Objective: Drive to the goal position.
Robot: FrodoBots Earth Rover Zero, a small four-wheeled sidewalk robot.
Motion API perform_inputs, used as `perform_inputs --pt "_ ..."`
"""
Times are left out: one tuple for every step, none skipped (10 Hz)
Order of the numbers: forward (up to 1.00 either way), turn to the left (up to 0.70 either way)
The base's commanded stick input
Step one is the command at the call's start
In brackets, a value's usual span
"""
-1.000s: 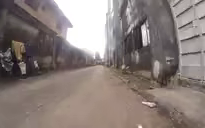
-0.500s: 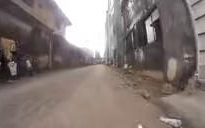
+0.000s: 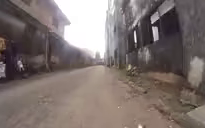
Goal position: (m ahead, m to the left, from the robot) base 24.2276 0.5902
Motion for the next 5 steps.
perform_inputs --pt "1.0 0.0" --pt "1.0 0.0" --pt "1.0 0.0" --pt "1.0 0.0" --pt "1.0 0.0"
